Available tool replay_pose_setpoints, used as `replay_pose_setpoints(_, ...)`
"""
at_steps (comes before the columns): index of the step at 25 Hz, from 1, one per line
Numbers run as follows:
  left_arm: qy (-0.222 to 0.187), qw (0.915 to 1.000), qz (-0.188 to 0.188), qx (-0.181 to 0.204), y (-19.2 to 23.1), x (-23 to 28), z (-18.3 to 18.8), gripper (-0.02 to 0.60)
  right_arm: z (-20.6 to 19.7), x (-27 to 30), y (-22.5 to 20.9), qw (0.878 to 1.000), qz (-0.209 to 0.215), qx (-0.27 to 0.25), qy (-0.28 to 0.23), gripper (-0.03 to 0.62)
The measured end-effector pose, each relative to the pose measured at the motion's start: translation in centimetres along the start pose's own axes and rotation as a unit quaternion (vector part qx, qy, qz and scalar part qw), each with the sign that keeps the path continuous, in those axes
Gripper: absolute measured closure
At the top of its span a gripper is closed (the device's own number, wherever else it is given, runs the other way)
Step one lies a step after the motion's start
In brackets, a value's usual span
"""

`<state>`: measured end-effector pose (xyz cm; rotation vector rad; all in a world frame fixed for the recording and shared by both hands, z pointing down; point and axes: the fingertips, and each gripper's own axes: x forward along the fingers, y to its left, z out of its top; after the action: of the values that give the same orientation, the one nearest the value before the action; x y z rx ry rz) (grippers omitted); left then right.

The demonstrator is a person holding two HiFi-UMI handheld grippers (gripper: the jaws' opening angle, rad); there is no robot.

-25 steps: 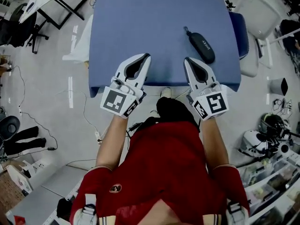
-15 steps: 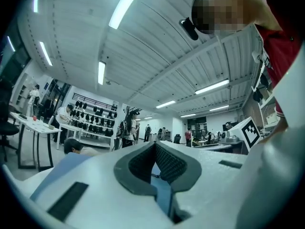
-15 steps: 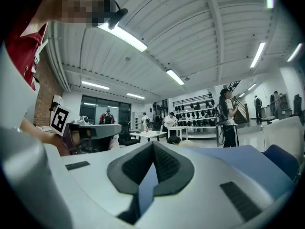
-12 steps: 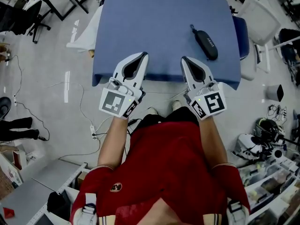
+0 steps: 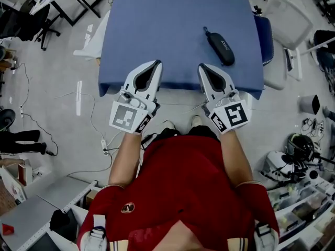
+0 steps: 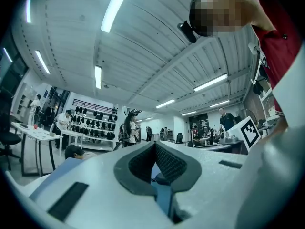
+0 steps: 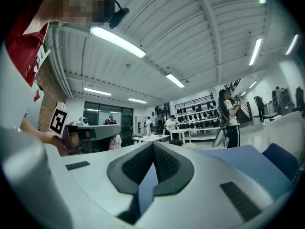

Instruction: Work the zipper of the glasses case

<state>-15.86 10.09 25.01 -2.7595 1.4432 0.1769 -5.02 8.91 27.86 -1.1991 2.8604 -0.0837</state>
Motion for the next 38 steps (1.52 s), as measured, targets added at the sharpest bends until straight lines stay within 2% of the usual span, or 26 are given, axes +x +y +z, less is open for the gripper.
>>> replay_pose_setpoints(12, 0.006, 0.9999, 0.005, 0.011, -4.5, 2.4, -0.9, 0.575, 0.1, -3.3, -3.0, 1.0, 0.013, -0.003, -0.003, 0.595)
replay_pose_setpoints(31, 0.014, 0.9999, -0.004, 0.009, -6.1, 4.1, -1.7, 0.574, -0.8, -4.6, -4.7, 1.0, -0.003, -0.001, -0.004, 0.595)
replay_pose_setpoints(38, 0.012, 0.9999, -0.004, 0.003, -5.4, 4.1, -1.8, 0.574, -1.0, -4.1, -4.7, 1.0, -0.007, -0.001, -0.001, 0.595)
